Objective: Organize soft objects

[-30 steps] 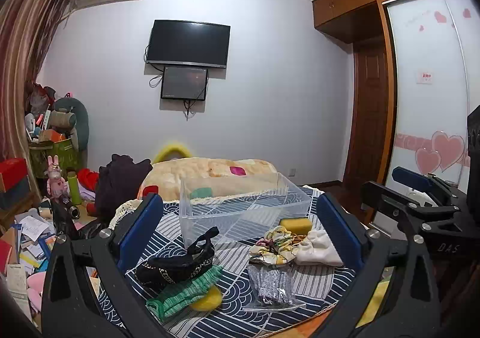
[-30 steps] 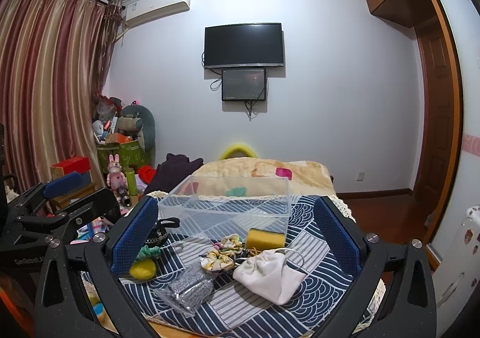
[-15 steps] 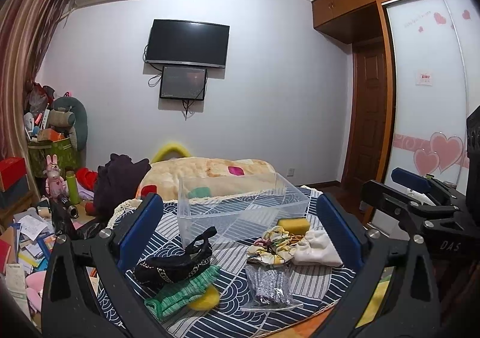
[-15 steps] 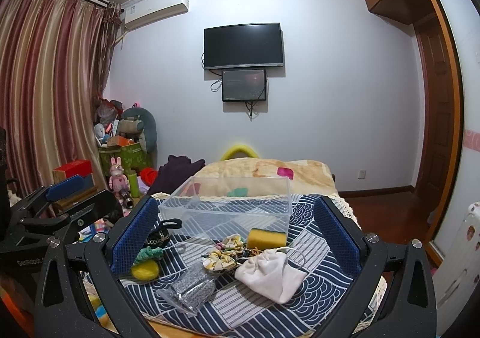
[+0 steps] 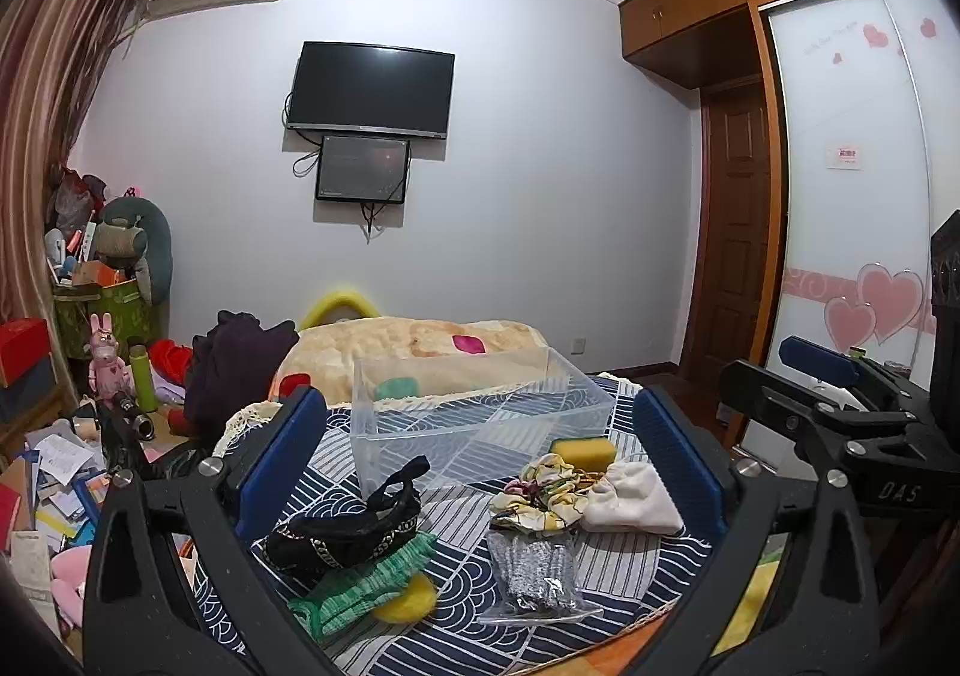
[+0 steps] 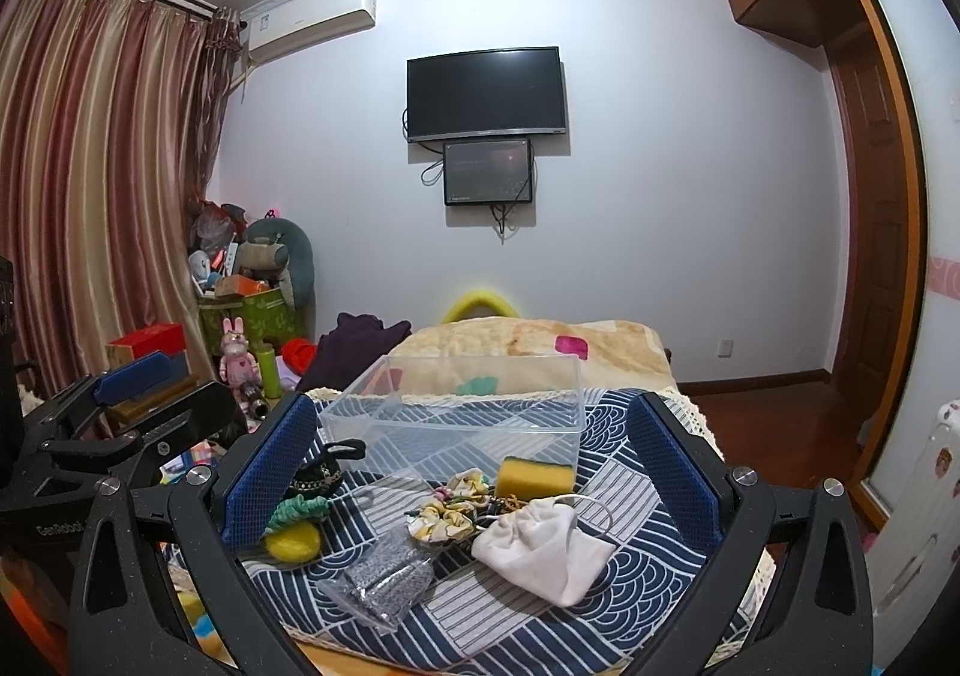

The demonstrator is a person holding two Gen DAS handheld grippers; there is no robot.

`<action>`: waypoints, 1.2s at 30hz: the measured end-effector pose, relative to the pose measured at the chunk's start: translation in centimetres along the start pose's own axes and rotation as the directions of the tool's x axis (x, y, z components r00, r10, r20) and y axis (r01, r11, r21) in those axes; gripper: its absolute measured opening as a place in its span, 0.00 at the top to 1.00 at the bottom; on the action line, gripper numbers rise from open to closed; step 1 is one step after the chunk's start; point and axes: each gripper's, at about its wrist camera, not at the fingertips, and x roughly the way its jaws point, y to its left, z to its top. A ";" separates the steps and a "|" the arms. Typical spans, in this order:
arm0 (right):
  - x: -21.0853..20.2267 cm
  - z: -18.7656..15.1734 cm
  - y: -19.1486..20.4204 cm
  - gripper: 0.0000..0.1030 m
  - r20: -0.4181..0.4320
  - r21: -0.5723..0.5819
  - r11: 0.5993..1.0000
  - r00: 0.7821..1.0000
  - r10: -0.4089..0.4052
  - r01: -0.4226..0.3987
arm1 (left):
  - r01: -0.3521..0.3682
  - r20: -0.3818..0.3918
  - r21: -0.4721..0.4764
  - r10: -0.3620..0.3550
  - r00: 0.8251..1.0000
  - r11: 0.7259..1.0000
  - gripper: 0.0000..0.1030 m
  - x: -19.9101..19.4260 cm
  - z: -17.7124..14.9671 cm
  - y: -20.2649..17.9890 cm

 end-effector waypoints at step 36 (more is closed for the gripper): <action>8.4 -7.7 -4.6 0.23 -0.422 0.064 0.995 0.906 -0.047 0.081 | -0.152 -0.396 -0.170 0.074 0.915 0.974 0.00 9.3 -8.7 9.6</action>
